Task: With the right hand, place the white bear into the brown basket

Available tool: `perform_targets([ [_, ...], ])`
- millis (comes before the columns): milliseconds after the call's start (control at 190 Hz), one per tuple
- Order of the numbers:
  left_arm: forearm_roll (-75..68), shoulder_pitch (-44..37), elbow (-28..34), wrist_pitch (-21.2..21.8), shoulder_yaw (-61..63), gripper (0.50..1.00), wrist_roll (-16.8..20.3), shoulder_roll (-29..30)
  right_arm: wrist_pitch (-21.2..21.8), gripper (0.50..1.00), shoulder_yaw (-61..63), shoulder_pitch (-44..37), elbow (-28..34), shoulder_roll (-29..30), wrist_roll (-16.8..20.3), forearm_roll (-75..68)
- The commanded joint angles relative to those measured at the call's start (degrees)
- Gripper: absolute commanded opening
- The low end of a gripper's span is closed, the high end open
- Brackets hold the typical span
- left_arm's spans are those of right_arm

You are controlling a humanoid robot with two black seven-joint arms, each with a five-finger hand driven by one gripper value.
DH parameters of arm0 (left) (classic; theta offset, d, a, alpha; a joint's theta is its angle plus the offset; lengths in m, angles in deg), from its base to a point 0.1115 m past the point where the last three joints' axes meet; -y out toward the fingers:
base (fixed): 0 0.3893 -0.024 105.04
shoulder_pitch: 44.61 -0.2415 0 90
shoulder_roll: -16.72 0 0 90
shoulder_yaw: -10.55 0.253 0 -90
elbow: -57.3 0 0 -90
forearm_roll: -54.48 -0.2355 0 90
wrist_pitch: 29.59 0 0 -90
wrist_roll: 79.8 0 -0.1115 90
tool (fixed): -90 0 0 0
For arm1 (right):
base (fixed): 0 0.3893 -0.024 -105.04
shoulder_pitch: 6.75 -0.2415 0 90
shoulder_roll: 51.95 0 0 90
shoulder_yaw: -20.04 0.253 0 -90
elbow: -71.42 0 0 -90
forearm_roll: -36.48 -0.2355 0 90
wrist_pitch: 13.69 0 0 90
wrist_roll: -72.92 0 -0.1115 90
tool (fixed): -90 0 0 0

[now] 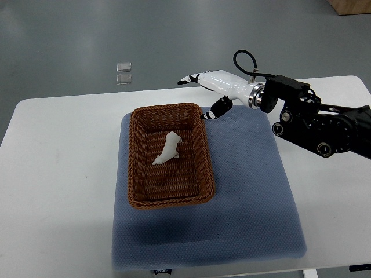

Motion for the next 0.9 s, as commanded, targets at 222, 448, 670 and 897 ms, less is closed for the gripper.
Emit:
perform_targets([
  [222, 0.0, 0.0, 0.0, 0.0, 0.0, 1.0, 0.0, 0.0, -0.5, 0.881, 21.8, 14.6, -0.9, 0.5, 0.1, -11.5],
  [448, 0.1, 0.0, 0.0, 0.0, 0.0, 1.0, 0.0, 0.0, -1.4, 0.895, 30.1, 19.3, -1.3, 0.6, 0.0, -30.0],
  [670, 0.1, 0.0, 0.0, 0.0, 0.0, 1.0, 0.0, 0.0, -4.8, 0.913, 34.5, 20.3, -2.5, 0.6, -0.1, -48.4],
  [897, 0.1, 0.0, 0.0, 0.0, 0.0, 1.0, 0.0, 0.0, -4.5, 0.924, 35.1, 21.5, -2.5, 0.9, -0.1, -56.5],
])
